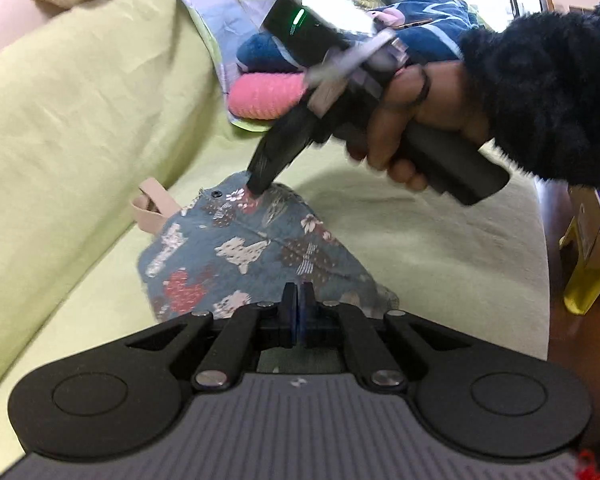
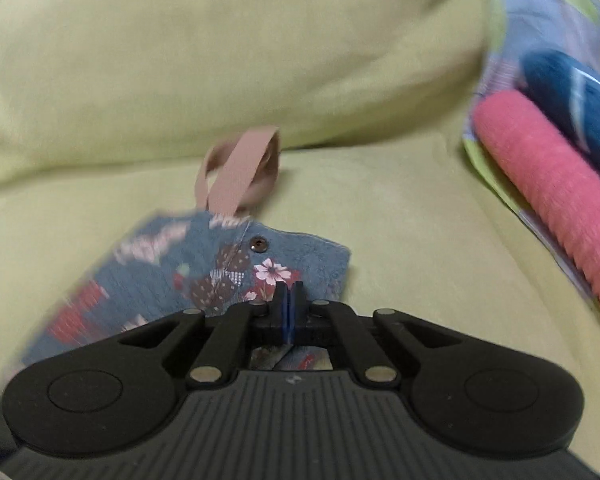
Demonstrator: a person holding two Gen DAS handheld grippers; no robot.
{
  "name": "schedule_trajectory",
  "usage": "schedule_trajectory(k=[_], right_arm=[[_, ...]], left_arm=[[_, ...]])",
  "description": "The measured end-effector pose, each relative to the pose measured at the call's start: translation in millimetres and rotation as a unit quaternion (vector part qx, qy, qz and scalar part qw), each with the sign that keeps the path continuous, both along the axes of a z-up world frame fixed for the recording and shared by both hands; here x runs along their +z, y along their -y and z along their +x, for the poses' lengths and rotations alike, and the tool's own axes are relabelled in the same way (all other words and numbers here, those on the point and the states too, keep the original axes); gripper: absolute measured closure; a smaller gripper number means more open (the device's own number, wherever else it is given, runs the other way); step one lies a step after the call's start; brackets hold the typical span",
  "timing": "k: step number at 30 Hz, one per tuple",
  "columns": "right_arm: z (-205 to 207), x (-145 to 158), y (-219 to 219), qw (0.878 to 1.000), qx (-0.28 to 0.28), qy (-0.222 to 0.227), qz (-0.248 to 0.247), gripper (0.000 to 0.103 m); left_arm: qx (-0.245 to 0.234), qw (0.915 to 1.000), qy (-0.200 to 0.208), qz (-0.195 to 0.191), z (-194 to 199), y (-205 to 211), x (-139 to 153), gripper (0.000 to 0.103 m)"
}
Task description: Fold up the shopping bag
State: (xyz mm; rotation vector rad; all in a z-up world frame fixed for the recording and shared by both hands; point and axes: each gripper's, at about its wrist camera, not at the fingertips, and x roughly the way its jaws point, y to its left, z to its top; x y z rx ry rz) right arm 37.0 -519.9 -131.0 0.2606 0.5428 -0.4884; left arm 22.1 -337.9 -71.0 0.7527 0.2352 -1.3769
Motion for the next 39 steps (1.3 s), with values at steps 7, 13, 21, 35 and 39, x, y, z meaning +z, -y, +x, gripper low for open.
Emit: schedule_trajectory(k=[7,13,21,35,39], right_arm=[[-67,11,-39,0.999,0.033,0.029,0.002,0.096],[-59,-9,-54,0.997,0.036,-0.052,-0.046,0.096],[-98,26,-89,0.999,0.032,-0.011,-0.030,0.087],[-100,-17,-148,0.997,0.052,-0.052,-0.035,0.081],[-102,-11,-151,0.997,0.042,-0.059,-0.023,0.078]], left_arm=[[-0.002,0.9997,-0.018,0.017,-18,-1,-4,0.103],[0.018,0.9992,-0.030,0.019,-20,8,-17,0.103],[0.057,0.9984,0.003,0.007,-37,-40,7,0.100],[0.107,0.9928,-0.031,0.044,-35,-71,-17,0.102],[0.102,0.9946,-0.012,0.017,-48,-85,4,0.102]])
